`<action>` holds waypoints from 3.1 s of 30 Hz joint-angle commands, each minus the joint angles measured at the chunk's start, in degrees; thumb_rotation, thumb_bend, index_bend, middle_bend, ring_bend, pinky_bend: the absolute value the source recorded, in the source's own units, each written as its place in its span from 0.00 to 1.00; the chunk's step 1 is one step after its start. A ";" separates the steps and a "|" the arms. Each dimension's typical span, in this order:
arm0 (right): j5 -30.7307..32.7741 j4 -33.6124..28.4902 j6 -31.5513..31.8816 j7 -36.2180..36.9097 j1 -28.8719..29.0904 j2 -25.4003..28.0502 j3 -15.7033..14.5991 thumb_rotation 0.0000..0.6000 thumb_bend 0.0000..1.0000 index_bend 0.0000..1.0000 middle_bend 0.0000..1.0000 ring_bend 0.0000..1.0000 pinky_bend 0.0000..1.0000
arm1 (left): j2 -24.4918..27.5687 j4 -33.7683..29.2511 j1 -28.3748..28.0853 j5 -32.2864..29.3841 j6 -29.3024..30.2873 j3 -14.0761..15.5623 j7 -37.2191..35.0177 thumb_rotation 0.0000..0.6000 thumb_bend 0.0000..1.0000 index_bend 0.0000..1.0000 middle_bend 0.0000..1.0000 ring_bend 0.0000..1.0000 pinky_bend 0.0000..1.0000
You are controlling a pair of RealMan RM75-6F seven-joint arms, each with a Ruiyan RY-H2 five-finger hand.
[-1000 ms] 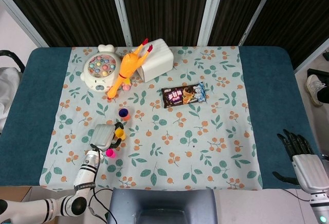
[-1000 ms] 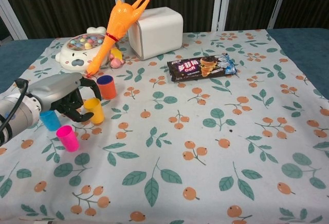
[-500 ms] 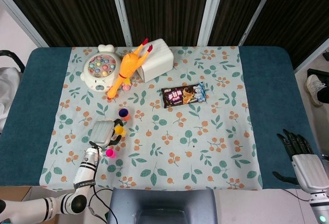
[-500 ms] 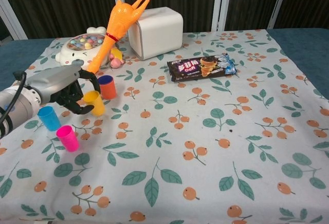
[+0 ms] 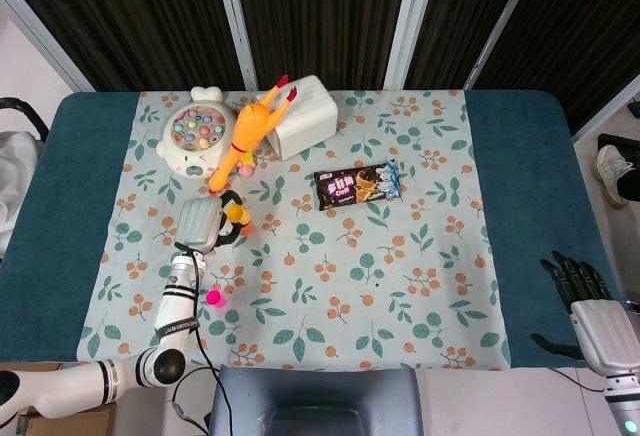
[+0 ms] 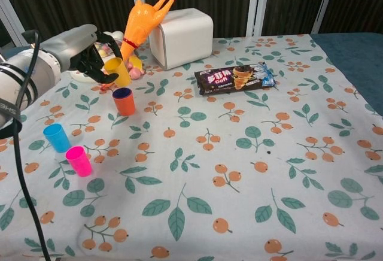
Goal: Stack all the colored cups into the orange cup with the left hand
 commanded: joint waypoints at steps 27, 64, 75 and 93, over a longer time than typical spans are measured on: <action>-0.05 0.05 0.21 0.32 -0.11 0.16 0.03 1.00 0.21 0.00 0.00 0.00 0.00 | -3.54 8.31 -1.19 -1.06 -3.32 2.10 -1.95 1.00 0.36 0.00 1.00 1.00 1.00; -0.82 -0.12 -0.02 -1.19 -0.06 -0.36 -0.40 1.00 0.21 0.00 0.00 0.00 0.00 | 10.89 -5.91 14.91 10.47 1.89 16.61 -5.87 1.00 0.34 0.33 1.00 1.00 1.00; -0.84 -0.13 -0.18 -1.30 0.00 -0.30 -0.49 1.00 0.20 0.00 0.00 0.00 0.00 | 8.97 -2.51 14.82 9.90 0.16 15.44 -6.13 1.00 0.34 0.40 1.00 1.00 1.00; -0.85 -0.22 -0.02 -1.25 -0.06 -0.30 -0.49 1.00 0.20 0.00 0.00 0.00 0.00 | 7.24 -0.95 15.03 10.77 -0.61 13.42 -8.80 1.00 0.35 0.52 1.00 1.00 1.00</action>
